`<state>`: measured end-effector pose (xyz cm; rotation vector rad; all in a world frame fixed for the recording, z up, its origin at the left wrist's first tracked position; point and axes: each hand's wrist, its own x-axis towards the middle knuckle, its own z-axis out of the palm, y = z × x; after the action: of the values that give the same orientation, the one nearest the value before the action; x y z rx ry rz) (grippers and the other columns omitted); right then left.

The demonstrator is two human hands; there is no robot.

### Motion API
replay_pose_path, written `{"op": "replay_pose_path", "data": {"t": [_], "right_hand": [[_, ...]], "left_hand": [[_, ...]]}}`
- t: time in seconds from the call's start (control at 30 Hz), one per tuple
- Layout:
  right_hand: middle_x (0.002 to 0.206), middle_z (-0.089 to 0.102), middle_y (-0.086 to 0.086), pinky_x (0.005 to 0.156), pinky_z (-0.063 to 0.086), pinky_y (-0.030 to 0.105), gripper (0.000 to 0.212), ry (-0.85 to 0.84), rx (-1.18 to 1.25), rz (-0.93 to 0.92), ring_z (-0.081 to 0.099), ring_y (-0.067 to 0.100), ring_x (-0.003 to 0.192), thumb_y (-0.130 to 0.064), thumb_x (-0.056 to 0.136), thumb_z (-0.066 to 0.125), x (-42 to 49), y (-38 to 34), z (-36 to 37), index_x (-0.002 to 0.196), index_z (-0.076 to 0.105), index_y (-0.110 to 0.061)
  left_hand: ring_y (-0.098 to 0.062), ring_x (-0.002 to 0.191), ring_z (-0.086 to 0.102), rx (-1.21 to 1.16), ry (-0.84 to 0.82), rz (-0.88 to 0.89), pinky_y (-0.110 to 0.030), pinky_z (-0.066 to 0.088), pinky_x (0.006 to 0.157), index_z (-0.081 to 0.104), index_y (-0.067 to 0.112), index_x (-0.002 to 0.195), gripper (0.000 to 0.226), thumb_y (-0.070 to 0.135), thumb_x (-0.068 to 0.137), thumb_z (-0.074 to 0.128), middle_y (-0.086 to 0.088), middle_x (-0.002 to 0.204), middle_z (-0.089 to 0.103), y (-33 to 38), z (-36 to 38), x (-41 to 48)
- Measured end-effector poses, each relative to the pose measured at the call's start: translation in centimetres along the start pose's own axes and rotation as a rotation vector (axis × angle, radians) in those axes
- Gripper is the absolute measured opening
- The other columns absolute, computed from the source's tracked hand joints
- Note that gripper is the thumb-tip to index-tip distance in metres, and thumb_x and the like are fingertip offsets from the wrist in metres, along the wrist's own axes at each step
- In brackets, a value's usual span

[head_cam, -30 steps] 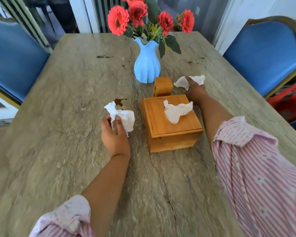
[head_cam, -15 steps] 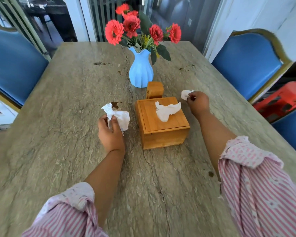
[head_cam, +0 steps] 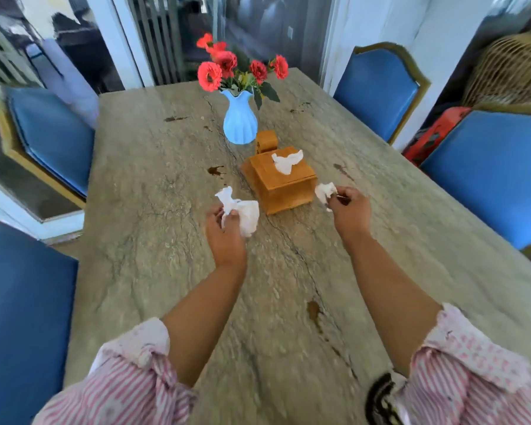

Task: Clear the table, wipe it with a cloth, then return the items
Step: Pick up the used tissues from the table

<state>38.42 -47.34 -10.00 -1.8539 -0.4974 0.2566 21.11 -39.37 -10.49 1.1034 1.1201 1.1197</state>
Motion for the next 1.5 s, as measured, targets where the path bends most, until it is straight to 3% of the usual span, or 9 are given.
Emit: {"op": "replay_pose_path", "data": {"t": [0.17, 0.3, 0.4, 0.53, 0.63, 0.87, 1.07, 1.37, 1.5], "right_hand": [[0.076, 0.066, 0.004, 0.064, 0.046, 0.024, 0.011, -0.044, 0.217, 0.084, 0.058, 0.01, 0.067, -0.008, 0.087, 0.062, -10.3, -2.0, -1.1, 0.081, 0.067, -0.015], [0.086, 0.071, 0.006, 0.077, 0.055, 0.028, 0.011, -0.169, 0.44, 0.139, 0.066, 0.017, 0.078, -0.004, 0.087, 0.062, -17.7, -2.9, -1.7, 0.084, 0.069, -0.013], [0.083, 0.072, 0.003, 0.066, 0.052, 0.02, 0.013, -0.235, 0.561, 0.226, 0.066, 0.011, 0.072, -0.001, 0.086, 0.062, -22.2, -2.7, -2.5, 0.09, 0.067, -0.012], [0.078, 0.072, -0.004, 0.066, 0.049, 0.019, 0.017, -0.217, 0.474, 0.237, 0.065, 0.005, 0.07, -0.003, 0.082, 0.068, -26.5, -1.8, -4.4, 0.085, 0.067, -0.02], [0.069, 0.067, -0.011, 0.07, 0.047, 0.02, 0.016, -0.207, 0.329, 0.198, 0.058, 0.005, 0.067, -0.008, 0.079, 0.073, -29.2, -0.7, -6.8, 0.077, 0.069, -0.023], [0.088, 0.056, -0.006, 0.071, 0.04, 0.024, 0.036, -0.167, 0.144, 0.29, 0.049, 0.01, 0.075, -0.013, 0.068, 0.083, -36.0, 3.8, -13.5, 0.096, 0.061, -0.022], [0.077, 0.058, -0.003, 0.059, 0.042, 0.02, 0.007, 0.035, 0.357, 0.461, 0.051, 0.01, 0.068, -0.015, 0.089, 0.062, -40.7, 9.1, -18.0, 0.093, 0.063, -0.02], [0.085, 0.057, -0.004, 0.065, 0.044, 0.024, 0.015, 0.122, 0.125, 0.668, 0.053, 0.012, 0.077, -0.019, 0.095, 0.05, -43.8, 20.8, -15.7, 0.104, 0.061, -0.017], [0.08, 0.057, 0.0, 0.07, 0.044, 0.03, 0.013, 0.135, 0.076, 0.717, 0.052, 0.016, 0.073, -0.016, 0.092, 0.051, -44.2, 27.3, -12.8, 0.097, 0.062, -0.017]], "left_hand": [[-0.019, 0.099, 0.058, 0.026, -0.288, -0.115, -0.021, 0.052, 0.073, 0.047, 0.009, 0.129, 0.04, -0.001, 0.09, 0.05, -0.003, 0.11, 0.057, 1.7, -3.5, -5.3], [-0.021, 0.094, 0.059, 0.142, -0.397, -0.261, -0.03, 0.051, 0.074, 0.055, 0.009, 0.122, 0.035, -0.001, 0.09, 0.05, -0.011, 0.112, 0.061, 1.6, -6.4, -8.4], [-0.019, 0.082, 0.059, 0.176, -0.499, -0.378, -0.027, 0.047, 0.063, 0.058, 0.015, 0.113, 0.027, 0.003, 0.089, 0.051, -0.009, 0.105, 0.064, 1.4, -8.3, -10.6], [-0.013, 0.069, 0.059, 0.025, -0.68, -0.546, -0.016, 0.046, 0.049, 0.059, 0.013, 0.112, 0.022, 0.016, 0.095, 0.046, -0.006, 0.091, 0.064, 1.8, -10.0, -14.7], [-0.01, 0.07, 0.063, 0.013, -0.832, -0.565, -0.019, 0.047, 0.056, 0.063, 0.013, 0.108, 0.027, 0.029, 0.096, 0.046, -0.01, 0.097, 0.067, 1.3, -10.8, -18.0], [0.003, 0.043, 0.059, 0.164, -0.838, -0.554, -0.01, 0.042, 0.04, 0.058, 0.019, 0.095, 0.022, -0.001, 0.089, 0.053, 0.0, 0.076, 0.061, -1.2, -13.1, -26.7], [-0.012, 0.072, 0.059, 0.367, -0.922, -0.467, -0.025, 0.044, 0.064, 0.06, 0.028, 0.083, 0.021, 0.007, 0.088, 0.058, -0.002, 0.085, 0.064, -4.5, -15.7, -32.1], [-0.03, 0.101, 0.062, 0.767, -0.923, -0.448, -0.036, 0.049, 0.085, 0.061, 0.011, 0.112, 0.022, 0.013, 0.09, 0.056, -0.013, 0.109, 0.066, -17.9, -17.8, -33.4], [-0.029, 0.103, 0.062, 0.922, -0.847, -0.408, -0.031, 0.047, 0.081, 0.061, 0.011, 0.114, 0.027, 0.016, 0.088, 0.058, -0.012, 0.112, 0.067, -25.3, -18.1, -32.2]]}}
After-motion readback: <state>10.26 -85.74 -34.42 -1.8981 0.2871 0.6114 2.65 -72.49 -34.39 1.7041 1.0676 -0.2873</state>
